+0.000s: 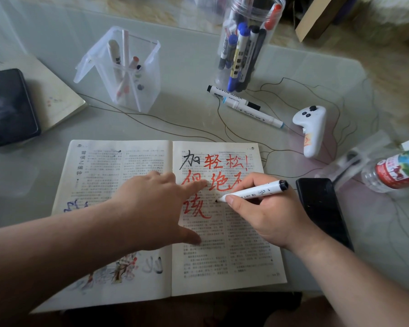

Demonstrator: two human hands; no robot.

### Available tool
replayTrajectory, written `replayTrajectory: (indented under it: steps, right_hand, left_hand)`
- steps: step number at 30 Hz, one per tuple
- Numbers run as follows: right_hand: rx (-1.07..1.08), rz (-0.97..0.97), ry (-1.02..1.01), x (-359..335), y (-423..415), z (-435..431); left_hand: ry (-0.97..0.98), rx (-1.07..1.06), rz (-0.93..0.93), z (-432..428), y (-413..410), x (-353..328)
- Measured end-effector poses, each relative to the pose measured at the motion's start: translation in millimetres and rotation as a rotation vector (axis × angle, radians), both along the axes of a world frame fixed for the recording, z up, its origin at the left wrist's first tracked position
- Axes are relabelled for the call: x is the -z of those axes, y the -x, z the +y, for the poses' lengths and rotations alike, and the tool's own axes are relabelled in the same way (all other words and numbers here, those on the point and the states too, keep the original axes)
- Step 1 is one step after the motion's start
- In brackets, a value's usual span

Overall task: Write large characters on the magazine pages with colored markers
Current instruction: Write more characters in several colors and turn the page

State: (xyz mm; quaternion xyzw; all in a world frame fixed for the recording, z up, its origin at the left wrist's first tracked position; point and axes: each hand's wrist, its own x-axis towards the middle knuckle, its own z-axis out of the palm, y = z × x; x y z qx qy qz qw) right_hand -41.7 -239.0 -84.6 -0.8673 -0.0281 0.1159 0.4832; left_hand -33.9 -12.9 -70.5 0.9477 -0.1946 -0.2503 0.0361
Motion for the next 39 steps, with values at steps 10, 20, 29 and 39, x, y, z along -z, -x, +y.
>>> replayTrajectory:
  steps: [10, 20, 29, 39]
  right_hand:
    - [0.031, 0.004, 0.047, 0.9, 1.2, 3.4]
    - [0.0, 0.02, 0.048, -2.5, 1.7, 1.8]
    - [-0.031, 0.026, -0.006, -1.6, 3.9, 1.6]
    - [-0.096, 0.025, 0.055, -5.9, 4.5, 3.3]
  left_hand:
    - [-0.004, 0.001, 0.002, -0.6, -0.3, 0.1]
    - [-0.005, -0.002, -0.008, -0.2, -0.6, 0.9]
    - [-0.014, 0.002, -0.013, -0.6, -0.6, 0.3]
    - [-0.018, 0.0, 0.0, -1.1, 0.1, -1.3]
